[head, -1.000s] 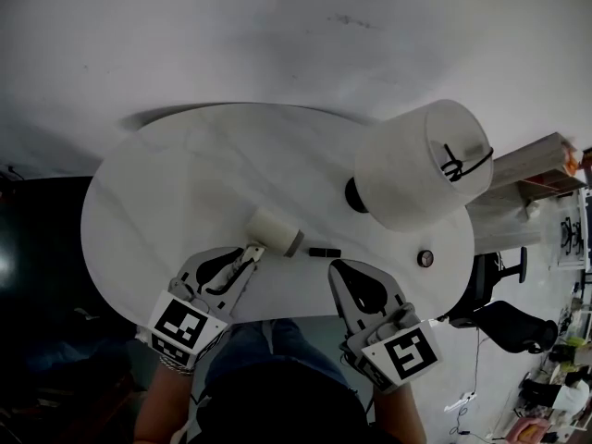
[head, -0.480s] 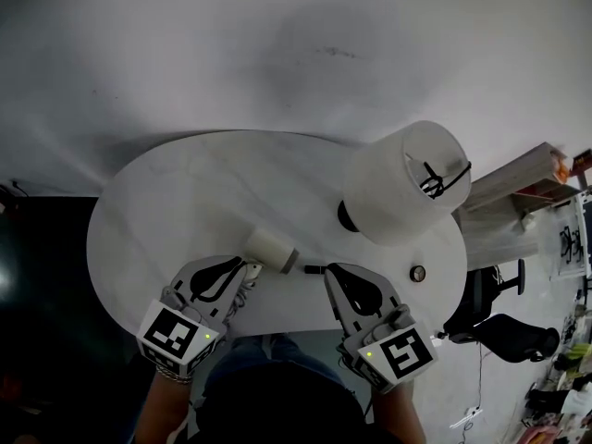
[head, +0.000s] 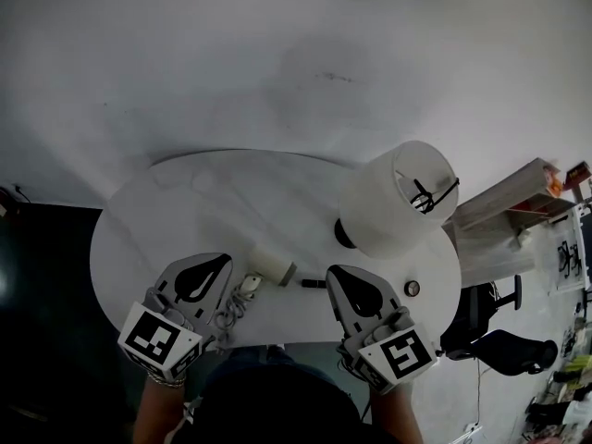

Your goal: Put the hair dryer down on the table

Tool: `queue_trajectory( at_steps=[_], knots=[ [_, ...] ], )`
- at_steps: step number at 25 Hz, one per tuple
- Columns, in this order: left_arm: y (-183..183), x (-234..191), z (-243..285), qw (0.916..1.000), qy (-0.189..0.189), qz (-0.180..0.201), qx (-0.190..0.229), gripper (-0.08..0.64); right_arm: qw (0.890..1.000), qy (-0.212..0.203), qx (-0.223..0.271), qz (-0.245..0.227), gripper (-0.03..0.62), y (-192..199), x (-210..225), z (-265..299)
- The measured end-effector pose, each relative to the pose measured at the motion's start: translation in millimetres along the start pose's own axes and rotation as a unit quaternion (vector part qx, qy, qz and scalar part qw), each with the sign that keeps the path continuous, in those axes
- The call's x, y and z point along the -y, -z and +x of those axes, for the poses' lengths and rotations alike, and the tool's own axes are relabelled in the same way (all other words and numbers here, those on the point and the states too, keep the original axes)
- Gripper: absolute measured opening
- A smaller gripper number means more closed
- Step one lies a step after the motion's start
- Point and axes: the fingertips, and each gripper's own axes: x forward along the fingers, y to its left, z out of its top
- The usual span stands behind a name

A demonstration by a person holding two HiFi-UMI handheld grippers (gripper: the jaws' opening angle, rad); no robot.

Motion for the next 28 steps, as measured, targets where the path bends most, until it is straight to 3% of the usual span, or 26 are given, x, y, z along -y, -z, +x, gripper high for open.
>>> queue_trajectory(
  at_steps=[12,20,25,28],
  knots=[
    [-36,-17,-26,0.9982,-0.038,0.018,0.044,0.017,0.999,0.014,0.019,-0.024,0.018,-22,7,-4],
    [-47,-30,-48,0.9953,-0.069,0.024,0.065,0.017,0.997,0.005,0.067,-0.025,0.018,-46,5,-4],
    [-59,-42,-64,0.9921,-0.093,0.026,0.081,0.017,0.998,0.024,0.051,-0.037,0.018,-45,13,-9],
    [-66,-48,-71,0.9902,-0.103,0.03,0.089,0.017,0.997,0.025,0.07,-0.036,0.018,-57,13,-11]
  ],
)
